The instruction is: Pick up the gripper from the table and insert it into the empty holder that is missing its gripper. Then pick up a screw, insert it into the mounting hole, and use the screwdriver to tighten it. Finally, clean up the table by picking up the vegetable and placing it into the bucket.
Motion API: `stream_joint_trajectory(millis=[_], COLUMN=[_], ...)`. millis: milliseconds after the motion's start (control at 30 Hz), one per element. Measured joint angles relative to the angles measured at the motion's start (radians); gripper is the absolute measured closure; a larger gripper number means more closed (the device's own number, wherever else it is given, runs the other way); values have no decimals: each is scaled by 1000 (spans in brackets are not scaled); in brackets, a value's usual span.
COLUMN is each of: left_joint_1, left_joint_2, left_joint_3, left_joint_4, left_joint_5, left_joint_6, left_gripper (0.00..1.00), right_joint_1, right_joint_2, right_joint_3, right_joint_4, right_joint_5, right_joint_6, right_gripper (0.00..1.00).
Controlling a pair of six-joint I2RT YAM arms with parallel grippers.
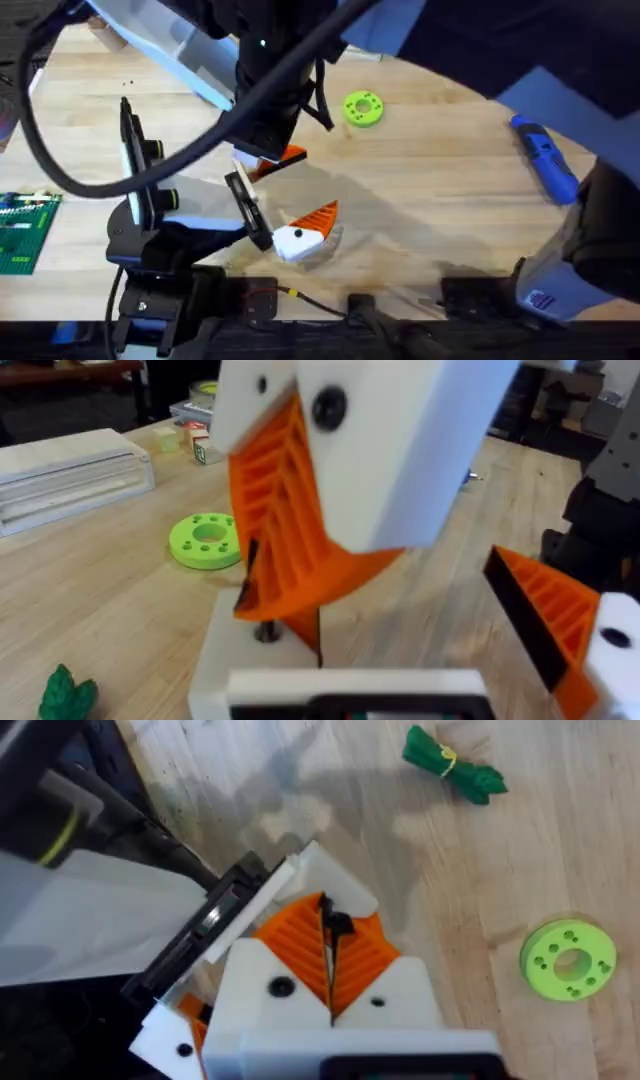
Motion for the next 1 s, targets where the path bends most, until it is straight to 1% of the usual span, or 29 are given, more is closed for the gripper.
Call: stream_joint_trajectory(millis=[367, 433, 833, 867, 900, 1000], left_joint_1=[0, 0, 0, 0, 0, 0], left_joint_2=[-1, 5, 7, 7, 8, 7], left_joint_3=[0, 0, 0, 0, 0, 0], left_joint_4=[0, -2, -2, -2, -2, -3], left_joint_5=[1, 0, 5, 4, 5, 12], left_joint_6=[3, -11, -12, -13, -12, -12], left_gripper=[8, 8, 9, 8, 8, 8], right_joint_1=[1, 2, 7, 7, 7, 2], right_joint_2=[23, 33, 33, 33, 33, 33], right_joint_3=[1, 1, 2, 2, 2, 3], right_joint_4=[-10, -9, -16, -17, -16, -16], right_joint_5=[-15, -10, 8, 8, 9, 27], right_joint_6=[0, 0, 1, 5, 13, 26], right_gripper=[994, 994, 989, 962, 865, 520])
